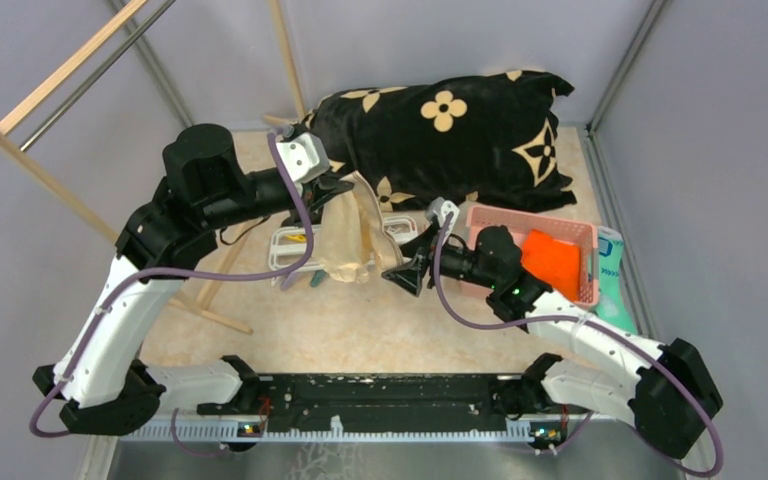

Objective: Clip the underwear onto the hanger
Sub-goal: Flatten out the underwear at the center of the board.

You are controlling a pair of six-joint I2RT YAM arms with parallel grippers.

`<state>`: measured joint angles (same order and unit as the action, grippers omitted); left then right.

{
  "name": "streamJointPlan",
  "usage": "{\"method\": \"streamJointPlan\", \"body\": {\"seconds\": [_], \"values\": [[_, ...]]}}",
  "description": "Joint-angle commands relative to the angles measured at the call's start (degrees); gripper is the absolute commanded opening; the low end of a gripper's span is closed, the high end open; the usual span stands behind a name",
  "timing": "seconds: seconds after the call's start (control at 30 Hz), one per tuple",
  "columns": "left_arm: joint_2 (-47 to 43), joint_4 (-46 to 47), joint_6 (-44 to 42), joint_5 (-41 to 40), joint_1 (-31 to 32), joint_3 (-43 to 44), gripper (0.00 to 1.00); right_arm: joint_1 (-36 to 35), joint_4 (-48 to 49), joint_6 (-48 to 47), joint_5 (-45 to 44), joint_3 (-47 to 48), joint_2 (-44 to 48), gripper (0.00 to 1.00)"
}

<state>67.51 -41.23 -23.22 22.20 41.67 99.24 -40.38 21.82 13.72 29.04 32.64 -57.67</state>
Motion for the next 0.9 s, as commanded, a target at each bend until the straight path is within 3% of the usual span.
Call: {"method": "streamJointPlan", "body": {"seconds": [0.0,0.2,0.33,0.47,0.53,0.6,0.73,0.87], "values": [[0.31,0.72,-0.41,-0.55,-0.1,1.74,0.0,-2.36,4.79,0.61,1.16,0.55,-1.23,0.66],[0.87,0.75,-0.42,-1.32,-0.1,1.83,0.0,-2.97,3.91,0.0,-1.93,0.32,-1.12,0.56],[1.06,0.65,0.1,-0.56,-0.1,1.97,0.0,-3.0,0.98,-0.85,-4.42,0.22,0.28,0.43],[0.54,0.05,1.12,-2.48,-0.1,1.36,0.0,-3.03,-6.05,-2.42,-8.99,1.14,4.47,0.13],[-0.71,0.35,2.57,-5.57,-0.1,-0.4,0.08,-3.06,-13.17,-3.61,-12.05,2.8,7.8,0.0],[-3.28,1.5,5.06,-9.91,-0.1,-4.45,0.1,-3.01,-23.28,-4.48,-15.78,6.06,10.51,0.0],[-9.81,3.27,12.07,-17.89,-0.1,-15.74,0.05,-2.95,-45.31,-4.49,-21.91,15.26,13.21,0.0],[-17.89,3.92,22.28,-21.05,-0.1,-26.92,0.0,-2.95,-59.41,-3.75,-18.98,21.42,13.03,0.0]]}}
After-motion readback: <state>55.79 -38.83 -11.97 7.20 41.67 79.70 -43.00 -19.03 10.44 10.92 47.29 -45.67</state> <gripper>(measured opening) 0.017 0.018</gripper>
